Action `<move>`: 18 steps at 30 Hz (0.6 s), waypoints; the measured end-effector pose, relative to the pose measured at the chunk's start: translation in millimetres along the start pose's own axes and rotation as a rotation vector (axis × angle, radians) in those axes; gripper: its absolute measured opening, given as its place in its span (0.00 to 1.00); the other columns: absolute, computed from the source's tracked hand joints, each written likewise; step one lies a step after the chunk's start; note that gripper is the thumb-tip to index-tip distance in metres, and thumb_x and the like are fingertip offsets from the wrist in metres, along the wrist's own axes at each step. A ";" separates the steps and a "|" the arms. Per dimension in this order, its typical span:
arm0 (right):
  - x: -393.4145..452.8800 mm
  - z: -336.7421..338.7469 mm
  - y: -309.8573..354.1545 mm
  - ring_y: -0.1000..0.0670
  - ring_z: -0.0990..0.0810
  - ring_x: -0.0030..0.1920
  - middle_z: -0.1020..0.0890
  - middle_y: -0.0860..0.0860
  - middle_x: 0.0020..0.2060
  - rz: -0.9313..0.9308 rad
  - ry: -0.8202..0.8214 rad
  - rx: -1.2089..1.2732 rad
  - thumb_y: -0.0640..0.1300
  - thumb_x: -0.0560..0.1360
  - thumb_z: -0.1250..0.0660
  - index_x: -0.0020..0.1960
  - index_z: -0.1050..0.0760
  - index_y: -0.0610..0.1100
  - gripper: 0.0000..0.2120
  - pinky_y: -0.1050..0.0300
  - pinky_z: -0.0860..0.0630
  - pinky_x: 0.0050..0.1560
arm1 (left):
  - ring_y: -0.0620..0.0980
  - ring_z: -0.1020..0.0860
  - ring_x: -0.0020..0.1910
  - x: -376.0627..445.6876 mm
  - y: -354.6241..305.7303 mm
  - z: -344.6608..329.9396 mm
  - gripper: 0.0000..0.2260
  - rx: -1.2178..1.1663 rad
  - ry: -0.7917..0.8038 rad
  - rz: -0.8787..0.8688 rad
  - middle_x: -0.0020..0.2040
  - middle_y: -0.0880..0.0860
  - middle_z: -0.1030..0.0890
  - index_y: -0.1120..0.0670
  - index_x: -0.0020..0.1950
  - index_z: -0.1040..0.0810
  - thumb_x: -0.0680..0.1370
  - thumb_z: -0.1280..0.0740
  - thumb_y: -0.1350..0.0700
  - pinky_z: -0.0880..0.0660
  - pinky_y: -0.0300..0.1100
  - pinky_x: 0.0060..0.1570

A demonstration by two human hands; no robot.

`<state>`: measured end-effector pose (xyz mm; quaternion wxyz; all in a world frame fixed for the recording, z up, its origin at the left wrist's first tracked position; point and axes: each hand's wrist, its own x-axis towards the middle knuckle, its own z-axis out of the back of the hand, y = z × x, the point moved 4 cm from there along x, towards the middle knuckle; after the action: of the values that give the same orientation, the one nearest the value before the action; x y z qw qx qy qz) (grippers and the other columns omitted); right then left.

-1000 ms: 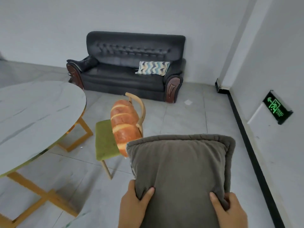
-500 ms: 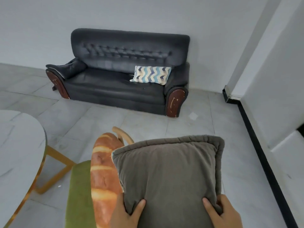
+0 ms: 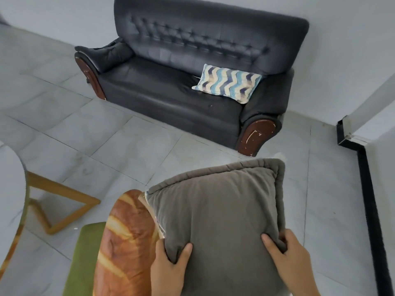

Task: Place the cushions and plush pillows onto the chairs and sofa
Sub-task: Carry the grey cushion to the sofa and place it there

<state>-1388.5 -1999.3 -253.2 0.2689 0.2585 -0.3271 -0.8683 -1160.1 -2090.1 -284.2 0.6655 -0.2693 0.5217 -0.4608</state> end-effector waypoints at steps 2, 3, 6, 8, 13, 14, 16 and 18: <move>18.4 6.2 -1.5 0.52 0.30 0.29 0.29 0.48 0.25 0.012 -0.025 0.008 0.43 0.71 0.30 0.30 0.39 0.45 0.19 0.61 0.38 0.29 | 0.56 0.24 0.49 13.8 -5.8 -18.9 0.14 0.020 0.020 0.000 0.41 0.51 0.24 0.53 0.48 0.31 0.69 0.27 0.55 0.33 0.42 0.43; 29.5 11.2 -2.1 0.52 0.29 0.29 0.29 0.48 0.25 0.017 -0.032 0.004 0.43 0.71 0.30 0.31 0.39 0.45 0.19 0.61 0.37 0.29 | 0.55 0.25 0.48 17.9 -9.0 -30.1 0.15 0.025 0.034 0.004 0.39 0.48 0.25 0.53 0.49 0.32 0.69 0.28 0.55 0.35 0.42 0.44; 72.1 23.2 -6.8 0.50 0.30 0.29 0.30 0.47 0.25 -0.011 -0.034 0.008 0.42 0.70 0.30 0.31 0.38 0.44 0.18 0.60 0.36 0.29 | 0.50 0.31 0.40 37.0 -28.6 -67.1 0.14 0.021 0.033 0.008 0.35 0.42 0.30 0.50 0.42 0.35 0.70 0.29 0.56 0.35 0.39 0.34; 108.1 27.6 -12.8 0.50 0.30 0.29 0.29 0.46 0.25 -0.053 -0.027 0.011 0.43 0.70 0.29 0.31 0.38 0.44 0.19 0.61 0.35 0.31 | 0.51 0.31 0.39 56.1 -38.2 -97.5 0.16 0.026 0.027 0.025 0.34 0.43 0.29 0.47 0.36 0.36 0.69 0.28 0.55 0.35 0.40 0.33; 218.2 44.8 15.9 0.48 0.31 0.29 0.30 0.46 0.25 0.038 -0.037 0.004 0.43 0.69 0.28 0.30 0.39 0.44 0.20 0.63 0.36 0.32 | 0.53 0.28 0.39 100.5 -80.8 -158.2 0.15 -0.013 -0.076 0.035 0.34 0.43 0.28 0.46 0.36 0.36 0.70 0.28 0.54 0.34 0.40 0.33; 239.0 43.6 29.3 0.49 0.31 0.29 0.30 0.47 0.25 0.072 -0.014 0.002 0.43 0.69 0.28 0.30 0.39 0.44 0.20 0.63 0.36 0.31 | 0.53 0.27 0.38 110.9 -90.1 -161.7 0.13 -0.010 -0.107 0.026 0.34 0.44 0.27 0.46 0.38 0.34 0.70 0.29 0.54 0.34 0.36 0.32; 276.9 32.3 61.4 0.50 0.31 0.30 0.30 0.48 0.26 0.149 0.060 0.000 0.45 0.70 0.29 0.31 0.39 0.46 0.19 0.61 0.36 0.31 | 0.51 0.28 0.36 133.5 -107.3 -161.6 0.11 -0.023 -0.173 0.040 0.34 0.45 0.26 0.50 0.42 0.32 0.70 0.29 0.54 0.34 0.37 0.32; 311.4 10.2 96.3 0.50 0.30 0.30 0.29 0.49 0.26 0.225 0.154 -0.025 0.47 0.70 0.29 0.31 0.38 0.47 0.18 0.60 0.36 0.30 | 0.53 0.28 0.38 158.8 -122.5 -154.7 0.11 -0.073 -0.260 0.068 0.34 0.44 0.27 0.54 0.45 0.31 0.70 0.29 0.56 0.35 0.43 0.36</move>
<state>-1591.0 -2254.8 -263.5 0.3920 0.2826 -0.3215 -0.8143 -1341.8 -2266.0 -300.3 0.7324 -0.3329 0.4564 -0.3801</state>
